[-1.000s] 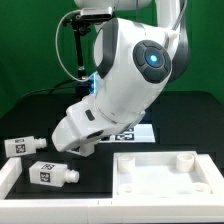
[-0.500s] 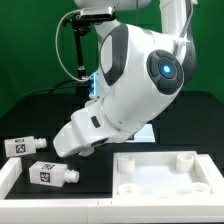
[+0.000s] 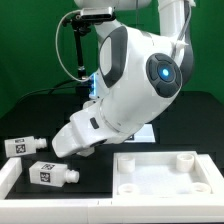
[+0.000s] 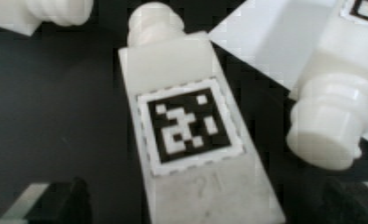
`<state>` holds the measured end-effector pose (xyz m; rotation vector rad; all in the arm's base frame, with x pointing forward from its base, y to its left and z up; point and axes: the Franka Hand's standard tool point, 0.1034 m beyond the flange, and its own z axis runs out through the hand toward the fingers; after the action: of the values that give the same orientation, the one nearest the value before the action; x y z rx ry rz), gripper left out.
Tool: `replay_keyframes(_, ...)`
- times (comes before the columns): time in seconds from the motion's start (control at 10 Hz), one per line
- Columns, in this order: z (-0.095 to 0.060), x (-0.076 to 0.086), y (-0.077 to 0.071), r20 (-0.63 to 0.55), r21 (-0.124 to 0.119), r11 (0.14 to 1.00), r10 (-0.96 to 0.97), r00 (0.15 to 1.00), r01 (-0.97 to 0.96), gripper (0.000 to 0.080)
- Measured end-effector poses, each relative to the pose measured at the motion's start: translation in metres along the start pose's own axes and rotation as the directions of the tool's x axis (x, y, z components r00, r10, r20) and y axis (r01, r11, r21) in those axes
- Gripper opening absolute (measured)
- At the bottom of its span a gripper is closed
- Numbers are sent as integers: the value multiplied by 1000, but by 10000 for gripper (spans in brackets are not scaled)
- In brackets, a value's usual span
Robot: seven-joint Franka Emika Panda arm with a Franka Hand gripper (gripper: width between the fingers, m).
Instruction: Assemble one leg
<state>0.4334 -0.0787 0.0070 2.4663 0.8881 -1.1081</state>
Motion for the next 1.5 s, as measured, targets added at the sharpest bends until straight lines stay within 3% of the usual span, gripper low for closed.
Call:
replay_keyframes(0.2,0,-1,0,8,-6,1000,-3,1000,3,649)
replay_keyframes(0.4,0,-1,0,8,-6,1000,-3,1000,3,391)
replay_keyframes(0.5,0,-1,0,9,-6,1000,-3,1000,3,391)
replay_keyframes(0.6,0,-1,0,9,-6,1000,-3,1000,3,294)
replay_keyframes(0.8,-3,-1,-1,11,-5,1000,-4,1000,4,291)
replay_keyframes(1.0,-29,-6,-3,23,0,1000,-6,1000,6,290)
replay_keyframes(1.1,-54,-16,-4,25,35,999,-19,1000,18,290)
replay_keyframes(1.2,-84,-26,-3,17,89,996,11,1000,-13,290)
replay_keyframes(1.3,-105,-32,2,30,96,994,40,999,-43,290)
replay_keyframes(1.4,-115,-28,5,5,83,995,49,999,-49,290)
replay_keyframes(1.5,-113,-22,9,-66,69,997,49,997,-44,290)
